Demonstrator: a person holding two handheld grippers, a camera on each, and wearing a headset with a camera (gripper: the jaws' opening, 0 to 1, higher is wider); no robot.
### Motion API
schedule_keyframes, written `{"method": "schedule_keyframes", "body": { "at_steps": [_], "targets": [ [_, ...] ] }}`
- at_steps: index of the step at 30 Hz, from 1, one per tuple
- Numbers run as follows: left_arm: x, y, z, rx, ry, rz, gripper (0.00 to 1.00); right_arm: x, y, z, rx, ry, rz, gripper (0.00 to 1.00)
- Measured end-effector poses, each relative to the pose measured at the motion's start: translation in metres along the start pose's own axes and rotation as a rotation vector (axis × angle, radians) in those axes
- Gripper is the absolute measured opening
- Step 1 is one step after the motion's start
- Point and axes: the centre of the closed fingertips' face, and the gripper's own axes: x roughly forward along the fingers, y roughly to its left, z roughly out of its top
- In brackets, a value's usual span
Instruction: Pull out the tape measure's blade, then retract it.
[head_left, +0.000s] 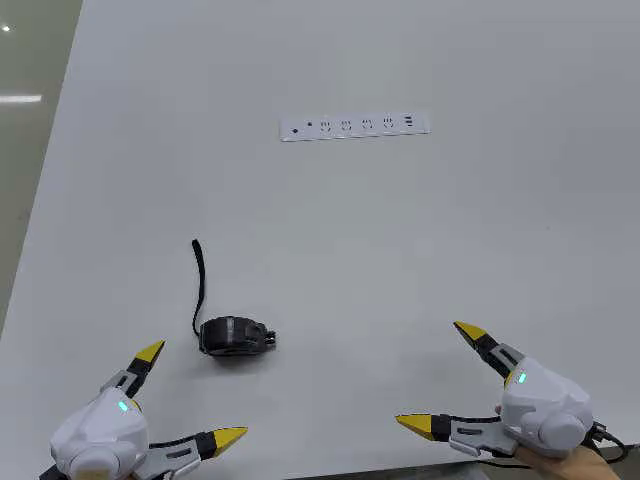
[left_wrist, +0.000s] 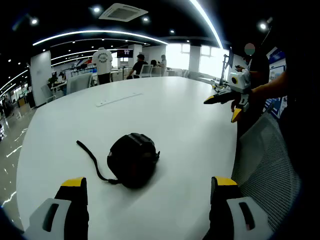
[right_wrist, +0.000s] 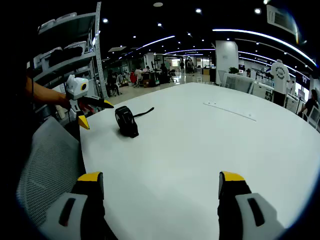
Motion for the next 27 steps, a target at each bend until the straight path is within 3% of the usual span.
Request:
{"method": "schedule_keyframes", "body": {
  "at_steps": [27],
  "targets": [
    [0.0011, 0.0019, 0.0004, 0.022, 0.009, -0.011, 0.96, 0.0002, 0.0028, 0.0010, -0.018, 0.004, 0.010, 0.95]
  ]
}}
